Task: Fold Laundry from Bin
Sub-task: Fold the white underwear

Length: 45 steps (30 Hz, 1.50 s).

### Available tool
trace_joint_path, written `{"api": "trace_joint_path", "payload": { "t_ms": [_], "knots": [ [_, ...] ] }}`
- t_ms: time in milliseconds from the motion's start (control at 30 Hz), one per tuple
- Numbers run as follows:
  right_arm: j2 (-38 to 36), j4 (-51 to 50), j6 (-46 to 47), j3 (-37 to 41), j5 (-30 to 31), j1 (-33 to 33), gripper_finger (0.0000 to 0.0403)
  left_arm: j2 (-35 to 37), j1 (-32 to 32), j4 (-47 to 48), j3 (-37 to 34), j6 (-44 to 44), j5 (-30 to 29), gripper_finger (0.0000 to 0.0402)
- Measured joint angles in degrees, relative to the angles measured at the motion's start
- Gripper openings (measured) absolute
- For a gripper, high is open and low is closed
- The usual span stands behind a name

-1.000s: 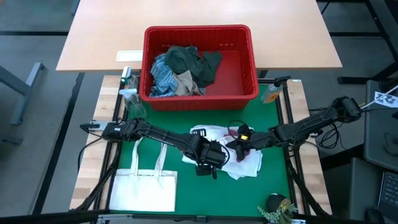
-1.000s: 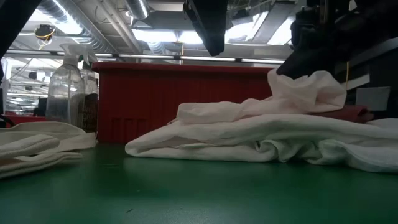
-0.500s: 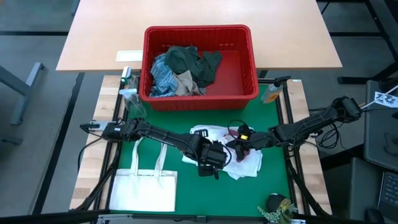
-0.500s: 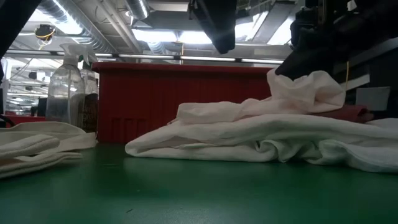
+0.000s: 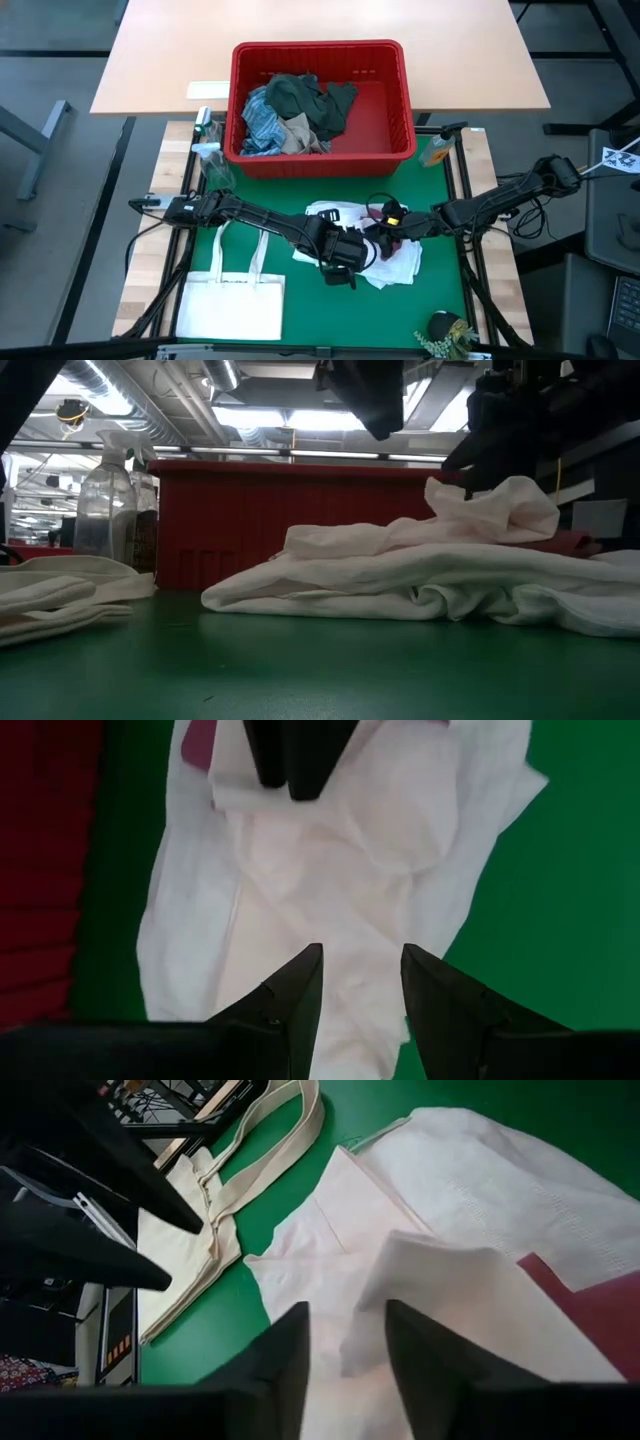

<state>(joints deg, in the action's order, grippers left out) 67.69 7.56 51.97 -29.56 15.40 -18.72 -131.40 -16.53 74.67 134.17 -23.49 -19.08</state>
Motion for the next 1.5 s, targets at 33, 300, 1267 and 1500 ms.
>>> {"api": "trace_joint_path", "payload": {
  "t_ms": [33, 300, 1267, 1500],
  "knots": [
    [-0.2, -0.2, -0.1, -0.2, -0.6, 0.0, 0.0145, 0.0, 0.0, -0.7, 0.0, 0.0, 0.0, 0.0132],
    [-5.5, -2.7, -10.5, -5.0, -7.7, 0.0, 0.0172, -0.6, 0.2, -9.6, -1.1, 0.1, -2.9, 0.0132],
    [8.0, -20.1, -10.4, -6.3, 1.5, -14.0, 0.017, -0.8, 0.5, -30.6, -23.0, -0.3, -2.7, 0.0132],
    [9.7, -21.4, -10.4, -6.3, 1.5, -13.9, 0.017, -0.8, 0.2, -30.6, -23.5, -0.3, -2.7, 0.0132]
  ]
}}
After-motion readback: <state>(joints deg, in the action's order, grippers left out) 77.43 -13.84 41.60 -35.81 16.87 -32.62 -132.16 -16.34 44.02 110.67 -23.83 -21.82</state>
